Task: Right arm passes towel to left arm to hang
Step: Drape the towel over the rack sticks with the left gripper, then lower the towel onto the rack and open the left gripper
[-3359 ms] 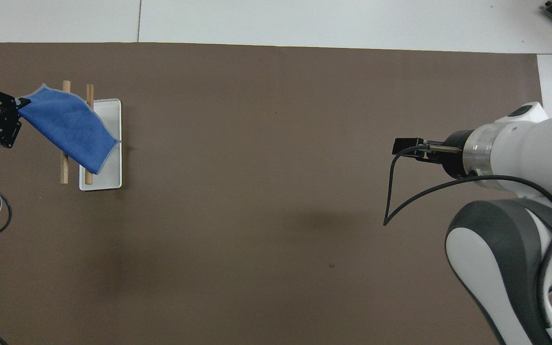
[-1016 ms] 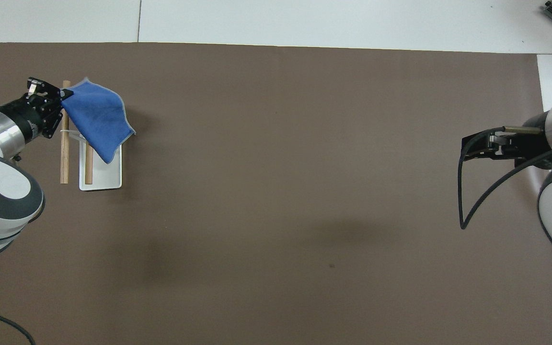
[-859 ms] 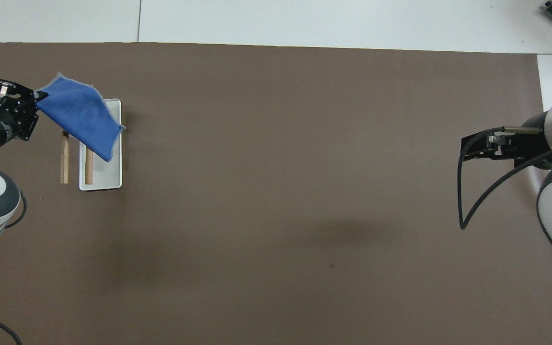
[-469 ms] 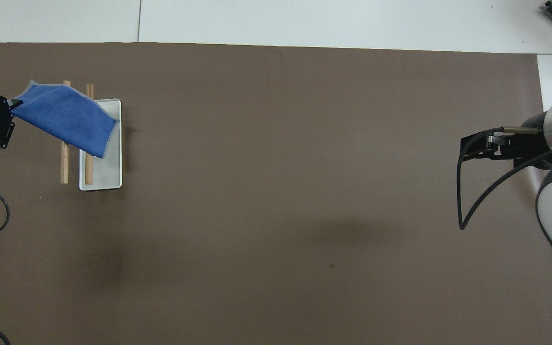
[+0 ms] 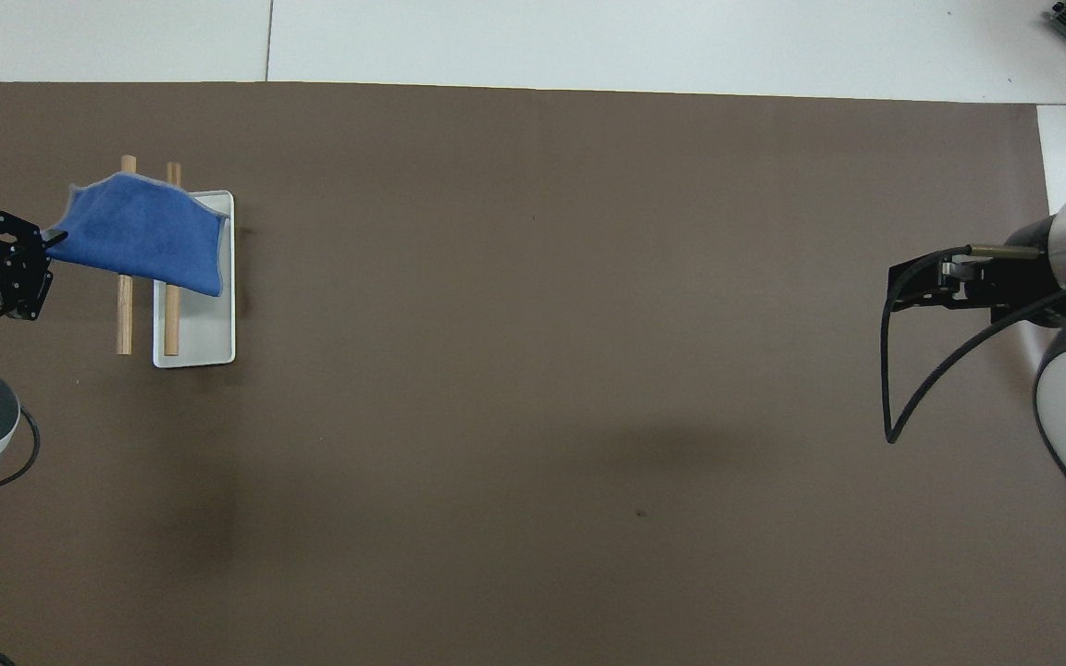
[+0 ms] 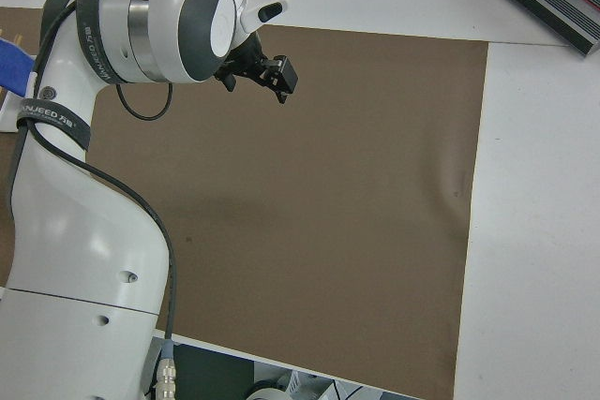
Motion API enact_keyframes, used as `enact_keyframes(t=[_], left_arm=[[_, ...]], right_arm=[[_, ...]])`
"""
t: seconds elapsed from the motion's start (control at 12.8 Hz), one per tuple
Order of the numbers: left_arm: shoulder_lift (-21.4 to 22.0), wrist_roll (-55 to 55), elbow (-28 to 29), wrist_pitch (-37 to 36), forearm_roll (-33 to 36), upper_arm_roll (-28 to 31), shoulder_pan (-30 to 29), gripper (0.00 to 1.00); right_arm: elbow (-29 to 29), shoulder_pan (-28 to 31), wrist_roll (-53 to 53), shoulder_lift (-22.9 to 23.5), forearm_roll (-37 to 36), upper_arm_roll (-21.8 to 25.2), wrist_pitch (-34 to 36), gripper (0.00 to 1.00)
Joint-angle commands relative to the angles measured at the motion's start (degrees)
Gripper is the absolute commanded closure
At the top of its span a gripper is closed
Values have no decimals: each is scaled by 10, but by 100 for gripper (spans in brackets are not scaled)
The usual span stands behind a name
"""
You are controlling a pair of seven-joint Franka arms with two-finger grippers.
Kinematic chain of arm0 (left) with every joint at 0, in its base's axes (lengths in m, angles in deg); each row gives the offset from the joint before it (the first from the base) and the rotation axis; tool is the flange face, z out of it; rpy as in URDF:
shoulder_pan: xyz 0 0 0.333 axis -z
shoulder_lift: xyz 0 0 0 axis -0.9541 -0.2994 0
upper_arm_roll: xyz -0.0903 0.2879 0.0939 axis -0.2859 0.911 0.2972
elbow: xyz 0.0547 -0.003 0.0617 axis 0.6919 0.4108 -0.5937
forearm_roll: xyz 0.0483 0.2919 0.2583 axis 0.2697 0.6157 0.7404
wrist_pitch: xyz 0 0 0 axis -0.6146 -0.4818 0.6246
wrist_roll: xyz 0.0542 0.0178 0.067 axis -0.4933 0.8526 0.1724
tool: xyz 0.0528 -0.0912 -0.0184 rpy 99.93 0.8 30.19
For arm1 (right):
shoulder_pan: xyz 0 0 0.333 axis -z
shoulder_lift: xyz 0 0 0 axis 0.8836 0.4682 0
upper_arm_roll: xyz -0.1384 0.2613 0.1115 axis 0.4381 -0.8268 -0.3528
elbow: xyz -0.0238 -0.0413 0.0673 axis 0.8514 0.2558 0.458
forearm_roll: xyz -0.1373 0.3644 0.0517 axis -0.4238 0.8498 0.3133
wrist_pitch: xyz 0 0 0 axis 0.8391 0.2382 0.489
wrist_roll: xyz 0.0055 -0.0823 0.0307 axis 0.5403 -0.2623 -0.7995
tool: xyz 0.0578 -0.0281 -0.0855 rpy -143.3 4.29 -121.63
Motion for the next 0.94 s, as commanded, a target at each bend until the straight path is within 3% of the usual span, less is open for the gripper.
enact_keyframes(t=[0.0,0.55,0.62,0.7,0.78,0.86], left_arm=[[25,12,38,6,-2,-5,-1,100],[27,39,53,11,-2,-5,24,100],[27,37,53,11,-2,-5,24,85],[27,33,52,11,-2,-5,24,53],[27,32,53,11,-2,-5,23,40],[27,31,53,11,-2,-5,17,33]], right_arm=[[13,5,-11,-12,-5,-1,-5,0],[13,6,-12,-11,-5,0,-3,0],[13,5,-12,-12,-5,0,-3,0],[12,5,-14,-11,-5,0,-4,0],[10,5,-16,-11,-5,0,-4,0],[9,5,-15,-11,-5,0,-6,0]])
